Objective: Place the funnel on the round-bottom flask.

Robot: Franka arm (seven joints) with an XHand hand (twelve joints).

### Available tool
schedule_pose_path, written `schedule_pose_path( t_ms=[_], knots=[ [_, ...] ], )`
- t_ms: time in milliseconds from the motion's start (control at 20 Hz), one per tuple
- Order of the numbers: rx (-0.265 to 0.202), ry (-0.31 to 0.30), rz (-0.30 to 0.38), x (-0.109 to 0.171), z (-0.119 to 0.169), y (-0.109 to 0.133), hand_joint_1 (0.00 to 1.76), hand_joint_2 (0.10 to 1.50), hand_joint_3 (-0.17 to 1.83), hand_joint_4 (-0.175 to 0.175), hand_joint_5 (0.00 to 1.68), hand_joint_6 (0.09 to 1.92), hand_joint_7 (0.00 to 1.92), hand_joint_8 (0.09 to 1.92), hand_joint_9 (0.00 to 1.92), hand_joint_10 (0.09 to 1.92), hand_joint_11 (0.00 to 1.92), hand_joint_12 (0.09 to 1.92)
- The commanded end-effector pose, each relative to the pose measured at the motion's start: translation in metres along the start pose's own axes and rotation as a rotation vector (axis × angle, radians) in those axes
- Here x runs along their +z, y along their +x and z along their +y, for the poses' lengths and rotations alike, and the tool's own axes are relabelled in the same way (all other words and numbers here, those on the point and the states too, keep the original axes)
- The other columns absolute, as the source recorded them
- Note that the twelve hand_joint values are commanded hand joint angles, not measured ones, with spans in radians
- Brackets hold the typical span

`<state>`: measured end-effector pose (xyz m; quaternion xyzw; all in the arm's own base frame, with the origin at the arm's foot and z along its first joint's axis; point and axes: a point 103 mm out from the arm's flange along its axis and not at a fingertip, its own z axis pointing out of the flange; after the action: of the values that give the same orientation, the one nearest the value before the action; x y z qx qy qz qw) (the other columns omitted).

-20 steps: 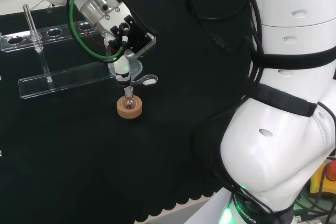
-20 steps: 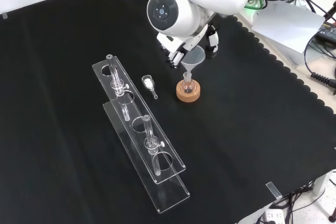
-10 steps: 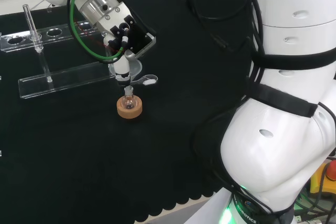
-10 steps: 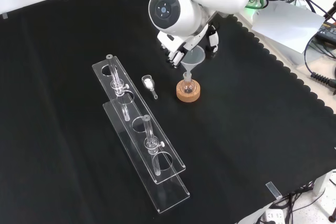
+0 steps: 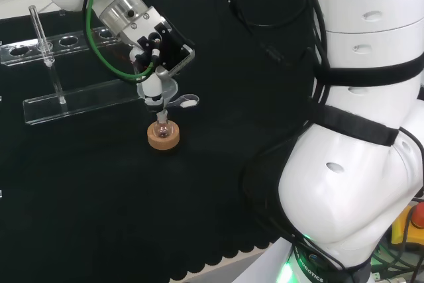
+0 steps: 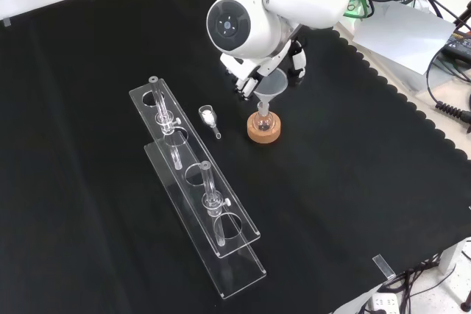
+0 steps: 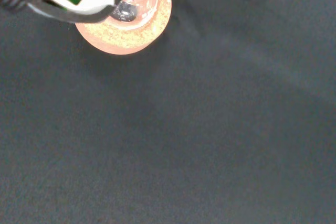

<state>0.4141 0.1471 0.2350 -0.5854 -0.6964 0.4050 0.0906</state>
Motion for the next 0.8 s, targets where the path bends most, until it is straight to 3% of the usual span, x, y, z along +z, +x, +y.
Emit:
schedule_pose_path(
  t_ms=[50, 300, 800],
  knots=[
    [0.013, 0.006, -0.01, -0.004, -0.005, 0.0, 0.89, 0.54, 0.92, -0.06, 0.34, 0.26, 0.33, 0.66, 0.71, 0.49, 0.55, 1.3],
    [0.024, 0.026, -0.018, -0.004, -0.008, -0.001, 0.83, 0.53, 0.82, -0.062, 0.3, 0.09, 0.22, 0.68, 0.6, 0.57, 0.5, 1.33],
    [0.02, 0.016, 0.002, 0.001, -0.018, -0.007, 0.73, 0.53, 0.66, -0.059, 0.25, 0.09, 0.1, 0.69, 0.46, 0.67, 0.45, 1.36]
  ],
)
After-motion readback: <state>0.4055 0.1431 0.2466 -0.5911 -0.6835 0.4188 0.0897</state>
